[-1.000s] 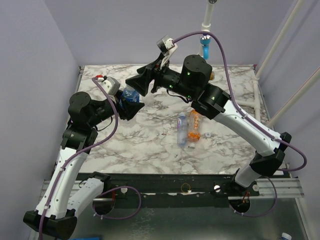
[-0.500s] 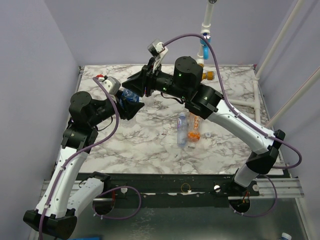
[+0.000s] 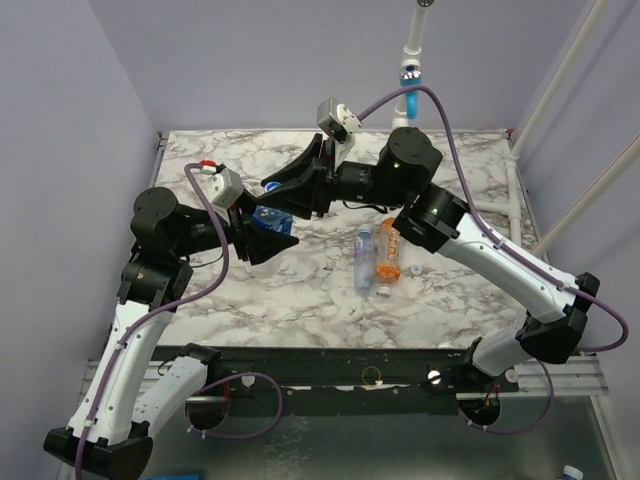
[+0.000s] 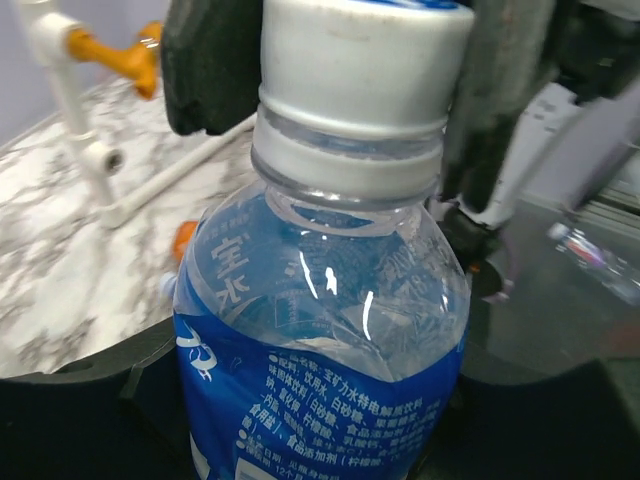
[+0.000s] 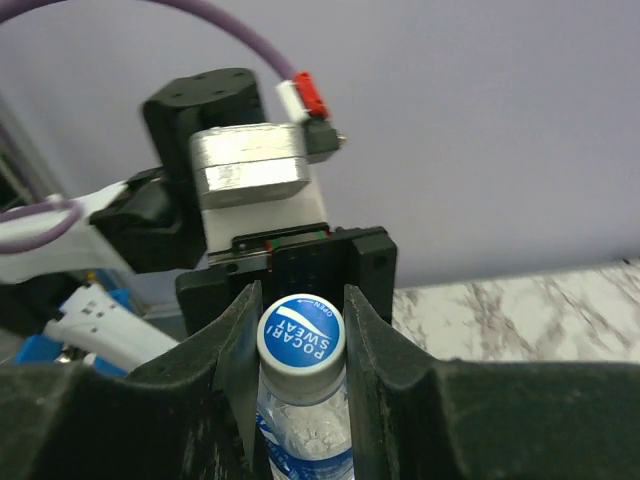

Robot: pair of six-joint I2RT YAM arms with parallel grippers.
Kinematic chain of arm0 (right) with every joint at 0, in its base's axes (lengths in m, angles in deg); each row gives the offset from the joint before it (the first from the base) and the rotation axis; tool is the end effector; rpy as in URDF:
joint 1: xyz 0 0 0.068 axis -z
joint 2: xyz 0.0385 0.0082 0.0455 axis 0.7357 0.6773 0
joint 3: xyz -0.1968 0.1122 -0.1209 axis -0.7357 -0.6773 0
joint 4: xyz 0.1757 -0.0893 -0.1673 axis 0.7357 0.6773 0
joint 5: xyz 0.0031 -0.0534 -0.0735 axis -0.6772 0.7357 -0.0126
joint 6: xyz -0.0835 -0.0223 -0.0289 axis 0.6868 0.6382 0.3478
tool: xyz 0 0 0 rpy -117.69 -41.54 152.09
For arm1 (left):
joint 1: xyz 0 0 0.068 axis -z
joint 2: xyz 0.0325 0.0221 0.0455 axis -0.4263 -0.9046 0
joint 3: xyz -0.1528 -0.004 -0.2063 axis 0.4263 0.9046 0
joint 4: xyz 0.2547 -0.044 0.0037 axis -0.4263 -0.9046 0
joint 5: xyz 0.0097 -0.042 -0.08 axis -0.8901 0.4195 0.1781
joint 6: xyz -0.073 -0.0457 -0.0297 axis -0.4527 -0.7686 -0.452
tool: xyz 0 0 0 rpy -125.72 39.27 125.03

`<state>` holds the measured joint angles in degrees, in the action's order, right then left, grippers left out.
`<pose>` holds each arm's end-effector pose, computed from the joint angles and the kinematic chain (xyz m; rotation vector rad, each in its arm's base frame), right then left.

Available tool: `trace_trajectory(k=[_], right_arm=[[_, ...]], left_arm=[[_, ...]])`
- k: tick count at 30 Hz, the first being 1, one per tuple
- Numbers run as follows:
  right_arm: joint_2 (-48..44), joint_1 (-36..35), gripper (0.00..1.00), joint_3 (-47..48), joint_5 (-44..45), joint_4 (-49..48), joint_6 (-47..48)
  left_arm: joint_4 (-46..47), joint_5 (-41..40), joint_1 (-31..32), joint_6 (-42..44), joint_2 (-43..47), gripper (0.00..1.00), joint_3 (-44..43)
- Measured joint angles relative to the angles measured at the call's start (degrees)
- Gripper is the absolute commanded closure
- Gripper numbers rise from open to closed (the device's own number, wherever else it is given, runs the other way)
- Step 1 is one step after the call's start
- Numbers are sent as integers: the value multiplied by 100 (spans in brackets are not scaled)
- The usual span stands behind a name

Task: Unscrew the bottle caps

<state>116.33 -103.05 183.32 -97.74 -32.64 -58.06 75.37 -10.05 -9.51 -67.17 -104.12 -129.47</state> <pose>0.1810 0.3333 0.4914 -0.9615 1.2129 1.3013 0.1753 -0.1167 0.4072 0.8128 1.4591 -1.0609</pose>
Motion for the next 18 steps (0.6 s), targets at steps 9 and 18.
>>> trace_trajectory(k=[9, 18], right_arm=[[-197, 0, 74, -160, -1762, -562, 116], [-234, -118, 23, -105, -387, -227, 225]], left_arm=[[131, 1821, 52, -568, -20, 92, -236], [83, 1261, 0, -533, -48, 93, -192]])
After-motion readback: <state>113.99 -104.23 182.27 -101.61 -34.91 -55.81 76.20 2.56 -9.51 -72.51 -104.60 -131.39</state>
